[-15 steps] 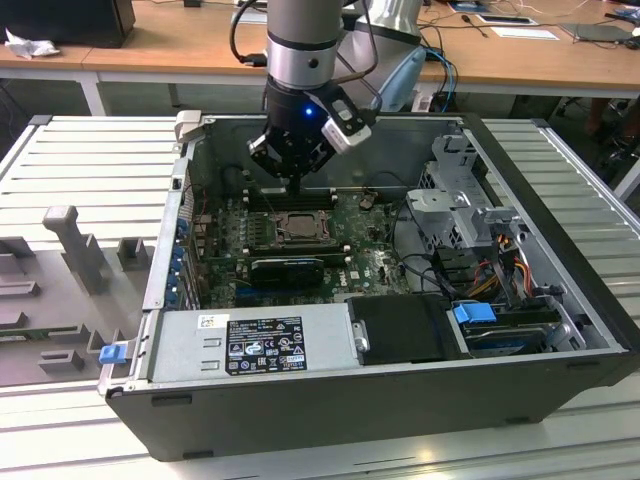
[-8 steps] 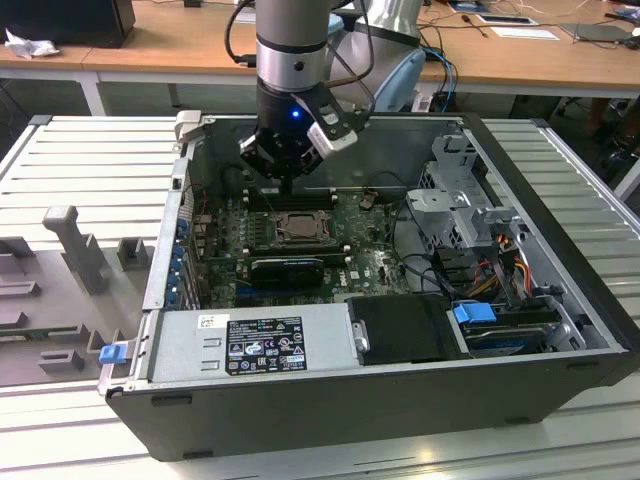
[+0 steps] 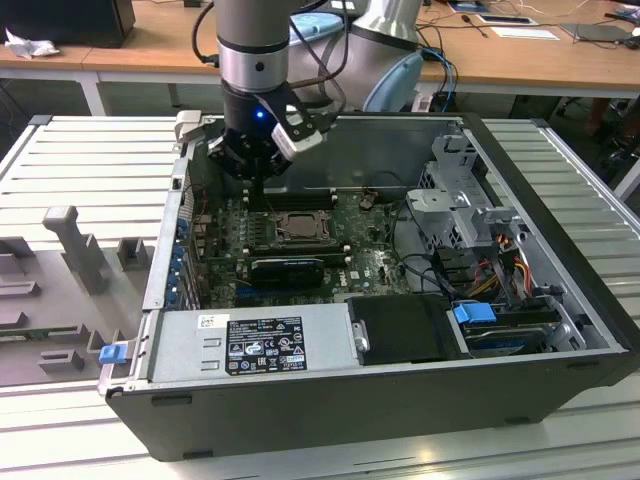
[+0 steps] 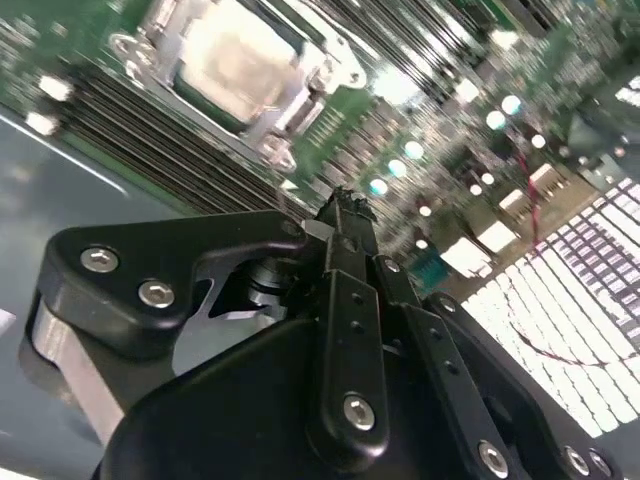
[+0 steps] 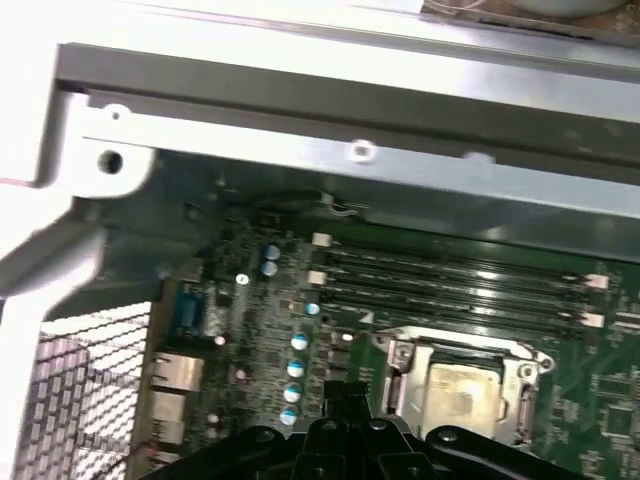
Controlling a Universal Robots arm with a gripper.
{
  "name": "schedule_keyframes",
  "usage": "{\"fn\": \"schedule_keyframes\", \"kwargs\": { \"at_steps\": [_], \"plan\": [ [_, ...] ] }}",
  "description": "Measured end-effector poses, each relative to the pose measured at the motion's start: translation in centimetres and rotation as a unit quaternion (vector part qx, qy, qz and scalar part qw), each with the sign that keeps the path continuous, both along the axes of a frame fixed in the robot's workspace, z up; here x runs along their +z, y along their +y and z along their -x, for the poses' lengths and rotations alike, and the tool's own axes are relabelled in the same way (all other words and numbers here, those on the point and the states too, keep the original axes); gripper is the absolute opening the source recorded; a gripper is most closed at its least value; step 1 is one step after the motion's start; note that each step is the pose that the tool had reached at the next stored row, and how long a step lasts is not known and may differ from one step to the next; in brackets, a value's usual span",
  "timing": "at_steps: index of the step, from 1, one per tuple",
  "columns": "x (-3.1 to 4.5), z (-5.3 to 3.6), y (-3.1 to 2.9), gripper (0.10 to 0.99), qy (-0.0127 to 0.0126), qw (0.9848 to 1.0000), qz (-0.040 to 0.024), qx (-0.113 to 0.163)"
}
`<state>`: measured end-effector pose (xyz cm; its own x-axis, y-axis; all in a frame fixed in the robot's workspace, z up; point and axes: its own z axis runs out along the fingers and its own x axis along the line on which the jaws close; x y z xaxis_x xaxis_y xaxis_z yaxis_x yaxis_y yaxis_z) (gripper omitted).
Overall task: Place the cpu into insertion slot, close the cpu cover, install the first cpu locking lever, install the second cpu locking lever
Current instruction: 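Install the first cpu locking lever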
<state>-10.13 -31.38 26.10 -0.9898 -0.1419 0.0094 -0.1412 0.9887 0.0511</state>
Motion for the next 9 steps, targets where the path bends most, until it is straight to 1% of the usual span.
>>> {"fn": "schedule_keyframes", "kwargs": {
  "at_steps": [2, 6, 8, 9],
  "plan": [
    [-0.10, 0.41, 0.14, 0.106, 0.0001, 1.0000, 0.0000, 0.000],
    [-0.22, 0.88, 0.39, 0.106, 0.0001, 1.0000, -0.0003, -0.005],
    [-0.24, 0.91, 1.11, 0.106, 0.0000, 1.0000, -0.0007, -0.006],
    [-0.23, 0.91, 1.30, 0.106, 0.0000, 1.0000, -0.0007, -0.006]
  ]
}}
